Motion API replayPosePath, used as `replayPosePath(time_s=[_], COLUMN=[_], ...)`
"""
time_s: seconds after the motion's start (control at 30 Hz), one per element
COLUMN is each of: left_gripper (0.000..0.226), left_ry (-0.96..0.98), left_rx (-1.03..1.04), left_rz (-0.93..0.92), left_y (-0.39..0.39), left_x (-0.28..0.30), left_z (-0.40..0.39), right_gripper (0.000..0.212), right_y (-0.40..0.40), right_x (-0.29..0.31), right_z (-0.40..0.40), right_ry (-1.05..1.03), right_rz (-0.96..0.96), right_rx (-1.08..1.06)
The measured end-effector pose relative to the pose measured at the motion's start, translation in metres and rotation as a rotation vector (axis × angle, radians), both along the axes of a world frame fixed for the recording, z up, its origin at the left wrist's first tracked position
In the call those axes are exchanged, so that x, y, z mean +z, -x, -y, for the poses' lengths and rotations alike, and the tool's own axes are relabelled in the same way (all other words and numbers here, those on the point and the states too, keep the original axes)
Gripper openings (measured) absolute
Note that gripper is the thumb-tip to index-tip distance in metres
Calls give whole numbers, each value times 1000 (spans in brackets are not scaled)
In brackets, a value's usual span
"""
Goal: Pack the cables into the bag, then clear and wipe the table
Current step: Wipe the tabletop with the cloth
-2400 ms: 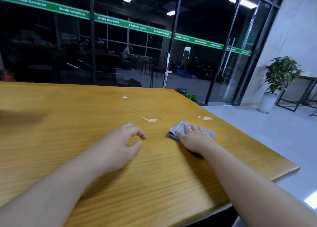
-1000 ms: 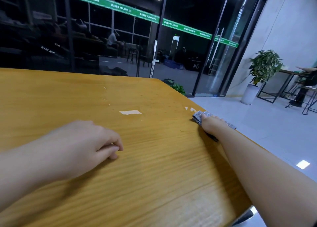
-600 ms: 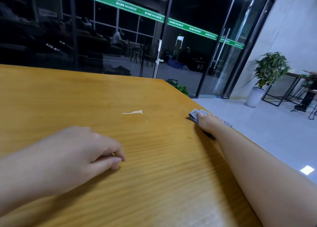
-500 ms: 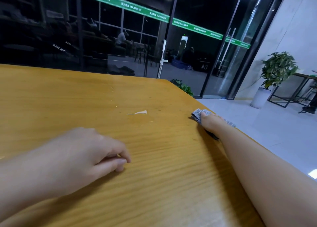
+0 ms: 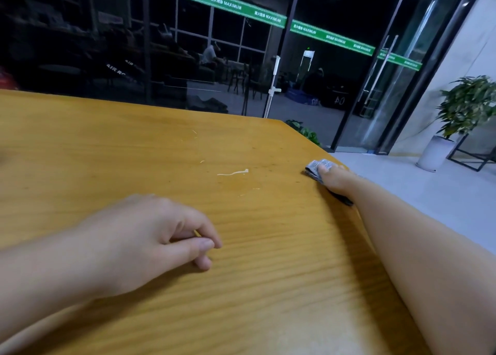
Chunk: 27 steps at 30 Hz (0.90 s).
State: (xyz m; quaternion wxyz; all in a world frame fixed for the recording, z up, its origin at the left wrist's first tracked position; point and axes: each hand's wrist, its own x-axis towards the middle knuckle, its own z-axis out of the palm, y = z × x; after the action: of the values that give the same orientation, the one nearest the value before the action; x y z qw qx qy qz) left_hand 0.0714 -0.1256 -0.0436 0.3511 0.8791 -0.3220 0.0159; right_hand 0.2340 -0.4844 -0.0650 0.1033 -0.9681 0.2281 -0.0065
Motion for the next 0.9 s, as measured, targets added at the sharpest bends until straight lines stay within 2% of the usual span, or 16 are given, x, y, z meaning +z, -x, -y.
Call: replayPosePath(time_s=[0.07, 0.2, 0.43, 0.63, 0.9], left_gripper=[25, 29, 23, 15, 13], left_ry=[-13, -38, 26, -229, -218], left_rx=[-1, 0, 15, 29, 36], left_rz=[-6, -38, -159, -135, -149], left_y=[-1, 0, 1, -4, -3], left_x=[0, 4, 7, 13, 12], left_z=[-1, -3, -1, -3, -2], right_gripper=[72, 76, 72, 58, 52], right_y=[-2, -6, -11, -13, 3], right_x=[3, 9, 13, 17, 17], right_z=[-2, -6, -19, -55, -92], right_ry=[4, -11, 35, 25, -33], right_rz=[-24, -58, -97, -101, -83], right_rx=[42, 127, 215, 308, 443])
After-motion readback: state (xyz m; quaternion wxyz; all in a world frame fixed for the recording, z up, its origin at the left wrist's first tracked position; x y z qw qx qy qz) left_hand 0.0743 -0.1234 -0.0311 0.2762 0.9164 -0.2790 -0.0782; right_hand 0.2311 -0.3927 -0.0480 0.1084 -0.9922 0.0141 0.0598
